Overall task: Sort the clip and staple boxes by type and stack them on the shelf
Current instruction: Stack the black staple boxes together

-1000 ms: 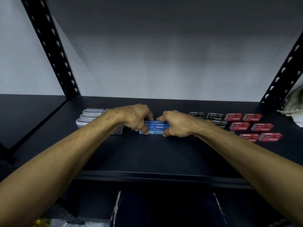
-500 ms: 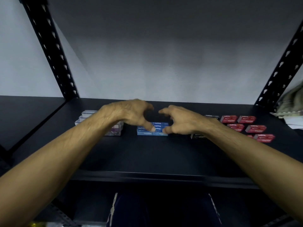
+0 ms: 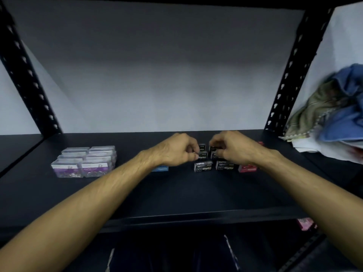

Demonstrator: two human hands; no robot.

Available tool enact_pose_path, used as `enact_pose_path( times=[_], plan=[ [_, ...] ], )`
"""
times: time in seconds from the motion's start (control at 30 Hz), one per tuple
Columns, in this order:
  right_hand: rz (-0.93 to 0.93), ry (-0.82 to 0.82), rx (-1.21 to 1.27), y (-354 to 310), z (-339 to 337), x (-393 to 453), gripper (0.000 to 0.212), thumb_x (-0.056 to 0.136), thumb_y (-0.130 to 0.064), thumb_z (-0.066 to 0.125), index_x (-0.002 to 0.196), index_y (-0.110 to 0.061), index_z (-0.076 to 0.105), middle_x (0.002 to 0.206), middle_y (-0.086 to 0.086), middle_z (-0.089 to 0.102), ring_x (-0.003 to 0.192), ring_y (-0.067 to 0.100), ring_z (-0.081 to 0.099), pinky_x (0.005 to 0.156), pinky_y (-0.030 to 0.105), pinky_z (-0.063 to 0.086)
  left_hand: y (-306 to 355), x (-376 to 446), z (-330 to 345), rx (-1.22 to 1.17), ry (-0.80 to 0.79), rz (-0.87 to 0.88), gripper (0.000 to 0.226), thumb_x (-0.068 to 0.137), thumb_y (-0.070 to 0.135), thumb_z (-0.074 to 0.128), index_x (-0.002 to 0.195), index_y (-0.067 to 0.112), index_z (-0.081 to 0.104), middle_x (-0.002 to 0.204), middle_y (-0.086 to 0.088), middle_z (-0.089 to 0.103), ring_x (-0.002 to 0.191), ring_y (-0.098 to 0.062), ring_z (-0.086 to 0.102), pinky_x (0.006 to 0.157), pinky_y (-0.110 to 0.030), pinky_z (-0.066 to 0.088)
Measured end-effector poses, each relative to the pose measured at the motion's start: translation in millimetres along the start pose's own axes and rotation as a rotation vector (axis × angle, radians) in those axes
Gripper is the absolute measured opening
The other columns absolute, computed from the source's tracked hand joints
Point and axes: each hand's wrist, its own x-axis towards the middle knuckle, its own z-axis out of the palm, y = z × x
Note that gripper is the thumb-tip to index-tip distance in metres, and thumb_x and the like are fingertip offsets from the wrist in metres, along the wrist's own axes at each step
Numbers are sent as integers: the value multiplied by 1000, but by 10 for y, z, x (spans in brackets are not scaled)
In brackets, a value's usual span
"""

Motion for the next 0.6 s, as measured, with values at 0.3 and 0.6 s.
enact_pose_path(
  times=[0.3,0.6],
  plan=[
    [11,-4,-85,261,195,-250,30,86,-24,71,116,-22,68,113,-5,66,101,15,62,85,26,48,215,235,245,98,-112,32,22,85,30,75,102,17,73,85,8,67,73,-4,60,59,-5,37],
    [-12,1,-74,304,265,-234,19,90,-20,65,108,-18,70,104,-1,69,93,17,64,85,36,54,104,238,164,153,-157,9,18,82,24,78,97,16,73,76,13,64,65,6,56,52,1,35]
  ],
)
